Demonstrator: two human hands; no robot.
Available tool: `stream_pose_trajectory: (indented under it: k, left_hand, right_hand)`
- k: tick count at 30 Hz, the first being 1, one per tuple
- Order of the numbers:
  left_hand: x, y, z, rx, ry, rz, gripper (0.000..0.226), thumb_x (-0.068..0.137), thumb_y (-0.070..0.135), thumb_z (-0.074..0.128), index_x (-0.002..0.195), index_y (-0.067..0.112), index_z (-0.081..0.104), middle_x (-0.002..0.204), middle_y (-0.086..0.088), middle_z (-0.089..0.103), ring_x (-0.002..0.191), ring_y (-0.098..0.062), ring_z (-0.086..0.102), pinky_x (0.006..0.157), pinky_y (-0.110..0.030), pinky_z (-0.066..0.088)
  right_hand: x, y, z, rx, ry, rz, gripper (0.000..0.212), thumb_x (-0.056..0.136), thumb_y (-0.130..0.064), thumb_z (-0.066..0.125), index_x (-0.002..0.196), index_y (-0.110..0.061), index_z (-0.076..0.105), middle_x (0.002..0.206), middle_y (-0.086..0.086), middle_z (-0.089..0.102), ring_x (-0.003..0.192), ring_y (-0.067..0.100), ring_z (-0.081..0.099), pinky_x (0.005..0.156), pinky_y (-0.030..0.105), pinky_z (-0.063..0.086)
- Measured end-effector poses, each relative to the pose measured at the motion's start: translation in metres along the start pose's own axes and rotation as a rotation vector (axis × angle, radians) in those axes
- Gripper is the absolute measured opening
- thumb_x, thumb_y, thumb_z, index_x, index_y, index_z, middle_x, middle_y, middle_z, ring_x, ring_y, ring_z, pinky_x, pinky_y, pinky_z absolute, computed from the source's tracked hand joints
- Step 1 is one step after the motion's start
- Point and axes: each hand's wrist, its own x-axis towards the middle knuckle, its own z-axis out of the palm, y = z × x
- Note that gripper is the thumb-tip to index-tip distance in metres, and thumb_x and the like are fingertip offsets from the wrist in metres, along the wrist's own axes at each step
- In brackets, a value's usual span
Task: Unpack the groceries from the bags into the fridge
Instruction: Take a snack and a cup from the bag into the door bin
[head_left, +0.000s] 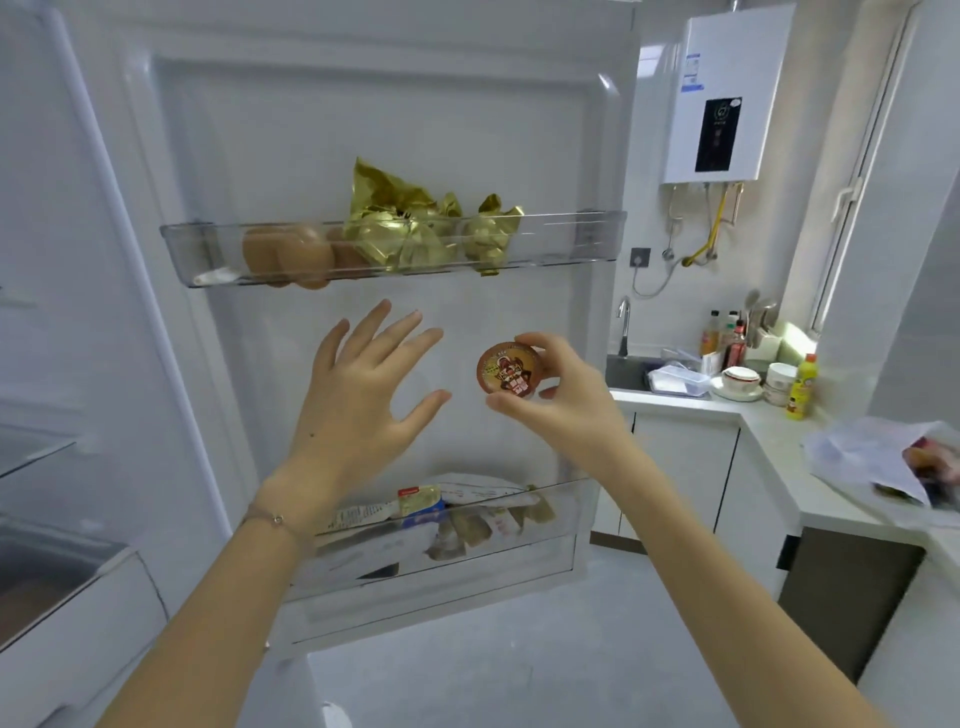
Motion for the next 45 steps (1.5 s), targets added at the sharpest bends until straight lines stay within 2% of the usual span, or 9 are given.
stream_pose_trajectory:
  k: [7, 17, 22, 30, 34, 37, 39, 42, 45]
  left_hand:
    - [0.039, 0.018, -0.041, -0.062, 0.136, 0.072, 0.055, 0.090, 0.048, 0.053, 0.138, 0.021, 0.053, 0.135, 0.004, 0.058, 0.123, -0.019, 0.053, 0.102, -0.042, 0.043]
    - [0.093, 0.024, -0.055, 0.109, 0.225, 0.051, 0.058, 0.088, 0.057, 0.047, 0.133, 0.023, 0.057, 0.137, 0.003, 0.056, 0.132, -0.025, 0.043, 0.107, -0.040, 0.027]
    - [0.110, 0.021, -0.045, 0.166, 0.155, -0.041, 0.066, 0.085, 0.063, 0.038, 0.137, 0.025, 0.053, 0.140, 0.001, 0.053, 0.135, -0.027, 0.038, 0.110, -0.048, 0.026]
    - [0.132, 0.015, -0.039, 0.117, 0.114, -0.094, 0.068, 0.084, 0.066, 0.035, 0.140, 0.029, 0.047, 0.146, 0.002, 0.046, 0.141, -0.023, 0.030, 0.114, -0.046, 0.019]
    - [0.136, 0.014, -0.035, 0.139, 0.102, -0.098, 0.070, 0.084, 0.068, 0.032, 0.140, 0.030, 0.047, 0.145, 0.003, 0.048, 0.140, -0.023, 0.032, 0.114, -0.045, 0.019]
    - [0.135, 0.014, -0.033, 0.151, 0.113, -0.087, 0.068, 0.085, 0.066, 0.032, 0.139, 0.029, 0.049, 0.143, 0.002, 0.049, 0.139, -0.023, 0.034, 0.114, -0.046, 0.020]
    - [0.133, 0.013, -0.032, 0.151, 0.121, -0.079, 0.068, 0.086, 0.066, 0.032, 0.139, 0.028, 0.050, 0.143, 0.002, 0.050, 0.139, -0.023, 0.035, 0.114, -0.047, 0.020]
    - [0.129, 0.011, -0.030, 0.167, 0.126, -0.071, 0.067, 0.087, 0.066, 0.032, 0.138, 0.027, 0.051, 0.142, 0.001, 0.051, 0.138, -0.024, 0.036, 0.114, -0.049, 0.022]
    - [0.129, 0.010, -0.029, 0.196, 0.131, -0.064, 0.066, 0.087, 0.065, 0.033, 0.136, 0.025, 0.053, 0.140, 0.000, 0.053, 0.136, -0.026, 0.039, 0.113, -0.050, 0.022]
  right_hand:
    - [0.034, -0.029, -0.045, 0.047, 0.236, -0.204, 0.054, 0.077, -0.034, 0.079, 0.122, -0.017, 0.055, 0.112, -0.001, 0.057, 0.097, 0.010, 0.058, 0.082, 0.017, 0.050]
    - [0.097, -0.055, -0.068, 0.049, 0.394, -0.271, 0.065, 0.085, -0.028, 0.072, 0.139, -0.007, 0.043, 0.120, 0.001, 0.042, 0.101, 0.009, 0.051, 0.092, 0.015, 0.045]
    - [0.127, -0.064, -0.066, -0.174, 0.255, -0.181, 0.064, 0.086, -0.035, 0.069, 0.138, -0.008, 0.046, 0.125, 0.006, 0.047, 0.107, 0.018, 0.054, 0.090, 0.024, 0.046]
    - [0.155, -0.073, -0.080, -0.396, -0.002, 0.082, 0.031, 0.080, -0.036, 0.069, 0.080, -0.008, 0.056, 0.077, 0.002, 0.052, 0.061, 0.016, 0.047, 0.049, 0.024, 0.033]
    - [0.166, -0.076, -0.086, -0.449, -0.159, 0.198, 0.021, 0.079, -0.026, 0.063, 0.073, -0.009, 0.053, 0.067, 0.004, 0.049, 0.057, 0.018, 0.044, 0.051, 0.025, 0.033]
    - [0.171, -0.074, -0.081, -0.488, -0.158, 0.193, 0.019, 0.076, -0.029, 0.061, 0.080, -0.010, 0.058, 0.077, 0.007, 0.058, 0.064, 0.019, 0.050, 0.058, 0.028, 0.041]
    - [0.173, -0.070, -0.079, -0.472, -0.149, 0.184, 0.036, 0.077, -0.030, 0.061, 0.105, -0.007, 0.064, 0.096, 0.010, 0.068, 0.072, 0.020, 0.061, 0.070, 0.028, 0.052]
    - [0.171, -0.068, -0.079, -0.486, -0.120, 0.150, 0.060, 0.081, -0.033, 0.063, 0.136, -0.017, 0.047, 0.108, 0.003, 0.063, 0.089, 0.022, 0.066, 0.085, 0.039, 0.056]
    - [0.165, -0.068, -0.079, -0.477, -0.071, 0.085, 0.068, 0.083, -0.041, 0.065, 0.143, -0.021, 0.039, 0.118, 0.001, 0.061, 0.102, 0.020, 0.061, 0.089, 0.038, 0.053]
